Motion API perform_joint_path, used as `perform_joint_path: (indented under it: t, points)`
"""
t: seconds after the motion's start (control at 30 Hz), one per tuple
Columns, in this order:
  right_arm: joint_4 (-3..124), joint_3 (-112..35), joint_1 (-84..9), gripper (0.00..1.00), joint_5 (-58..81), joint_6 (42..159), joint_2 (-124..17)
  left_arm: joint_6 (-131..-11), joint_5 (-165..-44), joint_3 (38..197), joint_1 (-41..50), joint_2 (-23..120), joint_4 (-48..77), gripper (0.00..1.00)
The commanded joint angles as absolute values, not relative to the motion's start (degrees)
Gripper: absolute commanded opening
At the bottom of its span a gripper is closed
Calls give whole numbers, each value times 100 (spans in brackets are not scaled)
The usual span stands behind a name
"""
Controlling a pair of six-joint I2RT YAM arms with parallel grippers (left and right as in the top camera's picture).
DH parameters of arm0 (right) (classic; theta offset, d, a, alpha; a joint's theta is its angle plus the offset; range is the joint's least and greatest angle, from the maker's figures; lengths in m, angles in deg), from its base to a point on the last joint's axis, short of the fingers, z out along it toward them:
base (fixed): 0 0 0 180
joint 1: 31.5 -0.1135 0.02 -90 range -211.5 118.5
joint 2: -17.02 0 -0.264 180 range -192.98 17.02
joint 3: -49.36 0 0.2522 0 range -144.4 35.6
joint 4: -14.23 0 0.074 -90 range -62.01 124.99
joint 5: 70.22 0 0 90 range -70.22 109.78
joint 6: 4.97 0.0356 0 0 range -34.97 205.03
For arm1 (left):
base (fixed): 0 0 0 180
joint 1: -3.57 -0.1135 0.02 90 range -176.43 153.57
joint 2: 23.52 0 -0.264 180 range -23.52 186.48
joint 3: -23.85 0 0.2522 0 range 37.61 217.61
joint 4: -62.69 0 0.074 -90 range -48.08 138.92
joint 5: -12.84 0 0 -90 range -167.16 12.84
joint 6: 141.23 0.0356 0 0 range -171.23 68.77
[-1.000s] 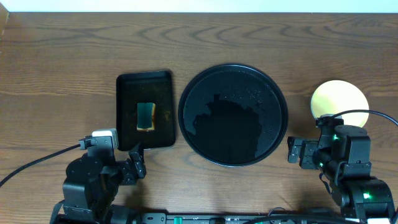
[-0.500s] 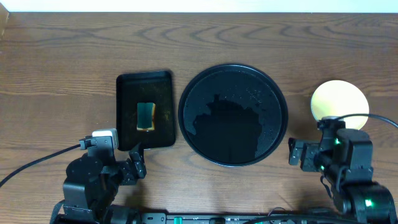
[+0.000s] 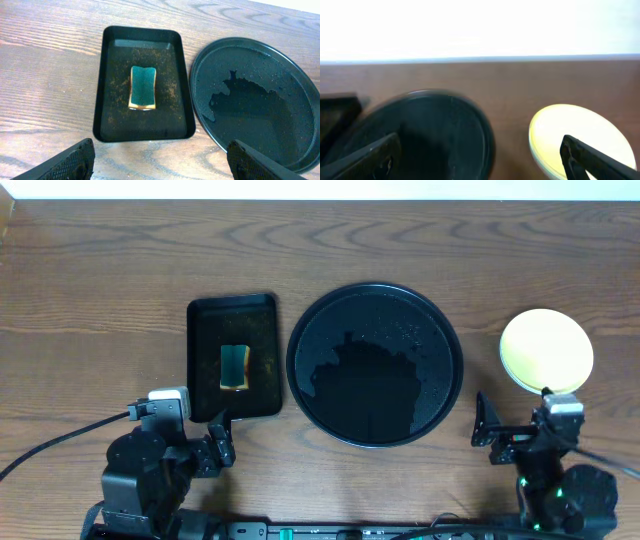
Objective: Clean dirty plates on tray and stack at the side
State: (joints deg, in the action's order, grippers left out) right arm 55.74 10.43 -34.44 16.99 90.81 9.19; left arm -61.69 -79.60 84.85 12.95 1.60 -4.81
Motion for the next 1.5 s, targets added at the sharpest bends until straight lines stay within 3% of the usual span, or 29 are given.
perform_joint_path:
  t: [0.0, 0.2, 0.37, 0.53, 1.47]
  points:
    - [4958, 1642, -3383, 99, 1741, 9009, 1395, -6097, -7862, 8444, 1271, 149, -483, 85]
    - [3270, 2656, -3414, 99, 1769, 9005, 1670, -6097, -7862, 8444, 1271, 149, -483, 85]
    - [2601, 3283, -3416, 99, 1931, 8941, 1673, -6097, -7862, 8444, 1271, 149, -483, 85]
    - [3246, 3530, -3418, 99, 1916, 8919, 1675, -6097, -7862, 8444, 1271, 149, -483, 85]
    - [3227, 3530, -3431, 99, 1830, 8795, 1673, -6097, -7862, 8444, 1271, 149, -483, 85]
